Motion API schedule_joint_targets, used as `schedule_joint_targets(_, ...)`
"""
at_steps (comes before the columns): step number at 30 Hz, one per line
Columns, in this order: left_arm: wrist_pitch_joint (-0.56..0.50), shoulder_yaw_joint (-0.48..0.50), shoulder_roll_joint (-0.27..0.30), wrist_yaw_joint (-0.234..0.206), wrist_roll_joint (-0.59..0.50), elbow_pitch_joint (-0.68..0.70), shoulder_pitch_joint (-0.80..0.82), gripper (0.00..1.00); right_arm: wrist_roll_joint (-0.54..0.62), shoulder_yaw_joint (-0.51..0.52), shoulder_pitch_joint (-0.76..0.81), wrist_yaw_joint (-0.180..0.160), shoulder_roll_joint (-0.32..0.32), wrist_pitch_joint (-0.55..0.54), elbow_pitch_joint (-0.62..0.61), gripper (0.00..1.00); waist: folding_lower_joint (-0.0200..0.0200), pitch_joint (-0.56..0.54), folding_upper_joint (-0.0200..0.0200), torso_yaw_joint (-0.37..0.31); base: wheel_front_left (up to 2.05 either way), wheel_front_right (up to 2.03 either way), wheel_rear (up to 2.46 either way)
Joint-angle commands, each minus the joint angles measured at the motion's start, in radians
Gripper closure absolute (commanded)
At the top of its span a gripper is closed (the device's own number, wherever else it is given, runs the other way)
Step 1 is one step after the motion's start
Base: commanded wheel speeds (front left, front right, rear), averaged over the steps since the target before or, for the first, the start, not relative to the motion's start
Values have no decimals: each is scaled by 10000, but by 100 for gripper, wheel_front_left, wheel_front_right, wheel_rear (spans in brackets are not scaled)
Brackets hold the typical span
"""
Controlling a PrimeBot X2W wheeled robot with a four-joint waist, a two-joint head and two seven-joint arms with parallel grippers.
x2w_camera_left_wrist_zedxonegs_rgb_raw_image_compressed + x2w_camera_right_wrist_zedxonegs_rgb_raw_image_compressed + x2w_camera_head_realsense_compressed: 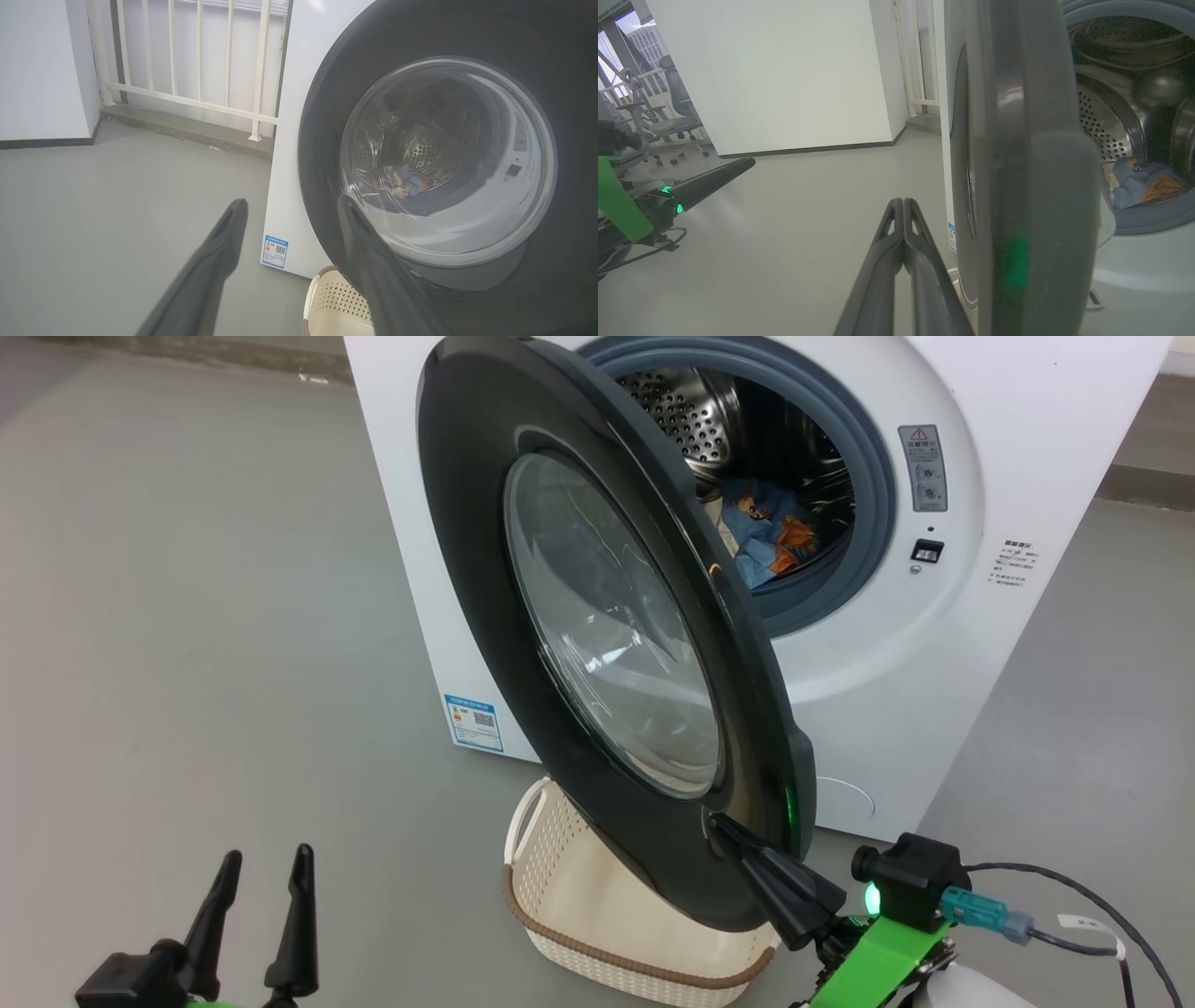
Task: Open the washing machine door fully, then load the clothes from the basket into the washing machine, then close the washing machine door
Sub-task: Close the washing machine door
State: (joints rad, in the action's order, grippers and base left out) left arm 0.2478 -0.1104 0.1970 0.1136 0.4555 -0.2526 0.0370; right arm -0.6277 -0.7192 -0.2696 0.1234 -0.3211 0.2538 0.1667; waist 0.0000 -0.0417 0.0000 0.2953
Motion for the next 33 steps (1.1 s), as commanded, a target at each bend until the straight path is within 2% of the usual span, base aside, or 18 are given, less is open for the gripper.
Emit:
schedule_joint_targets(1, 68, 302, 178, -66, 59, 219, 262, 0, -168, -146, -384, 73, -22, 80, 75, 100, 0, 31, 0, 15, 0, 0, 0)
schedule_joint_targets(8, 67, 245, 187, -104, 70, 238, 292, 0, -322, -83, -590, 73, -77, 80, 831, 100, 0, 121, 0, 58, 0, 0, 0)
schedule_joint_targets(15, 68, 161, 169, -133, 97, 309, 318, 0, -325, 434, -649, 73, -336, 80, 1288, 100, 0, 432, 0, 115, 0, 0, 0)
schedule_joint_targets(29, 97, -148, -66, -163, -64, 535, 1168, 0, -151, 2313, -2077, 73, -1178, 80, 1984, 100, 0, 2344, 0, 241, 0, 0, 0)
schedule_joint_targets(33, 109, -201, -129, -159, -137, 549, 1430, 0, -187, 2538, -2646, 73, -1375, 80, 2178, 100, 0, 2805, 0, 263, 0, 0, 0)
